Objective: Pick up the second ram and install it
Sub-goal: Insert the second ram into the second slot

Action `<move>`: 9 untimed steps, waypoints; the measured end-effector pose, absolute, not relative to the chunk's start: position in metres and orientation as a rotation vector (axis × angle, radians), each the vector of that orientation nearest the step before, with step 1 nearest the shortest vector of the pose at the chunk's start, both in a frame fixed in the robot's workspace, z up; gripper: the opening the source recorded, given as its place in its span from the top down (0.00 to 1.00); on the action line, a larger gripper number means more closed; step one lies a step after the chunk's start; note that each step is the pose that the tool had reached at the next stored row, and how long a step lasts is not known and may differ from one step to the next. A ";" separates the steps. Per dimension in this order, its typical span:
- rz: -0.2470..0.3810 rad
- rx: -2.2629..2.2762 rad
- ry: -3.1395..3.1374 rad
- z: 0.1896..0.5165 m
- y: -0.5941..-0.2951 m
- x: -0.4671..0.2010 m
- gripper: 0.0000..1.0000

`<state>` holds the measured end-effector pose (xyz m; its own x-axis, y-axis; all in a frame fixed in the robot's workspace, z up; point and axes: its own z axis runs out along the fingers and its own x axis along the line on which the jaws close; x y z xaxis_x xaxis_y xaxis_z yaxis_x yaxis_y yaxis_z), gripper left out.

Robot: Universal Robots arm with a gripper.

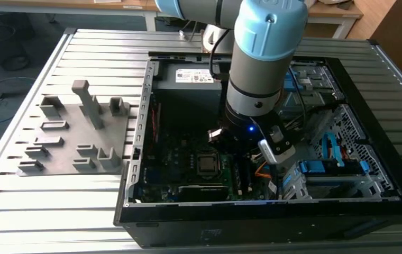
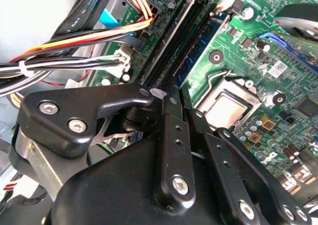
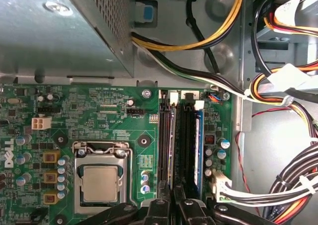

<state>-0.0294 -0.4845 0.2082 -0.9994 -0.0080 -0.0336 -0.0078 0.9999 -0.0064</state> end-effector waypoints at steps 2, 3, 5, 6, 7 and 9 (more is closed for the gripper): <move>-0.010 -0.012 3.108 0.208 -0.484 -0.029 0.86; -0.010 -0.012 3.108 0.208 -0.484 -0.029 0.86; -0.010 -0.012 3.108 0.208 -0.484 -0.029 0.86; -0.010 -0.012 3.108 0.208 -0.485 -0.029 0.86; -0.007 -0.012 3.108 0.207 -0.484 -0.029 0.85; -0.008 -0.012 3.108 0.207 -0.484 -0.029 0.85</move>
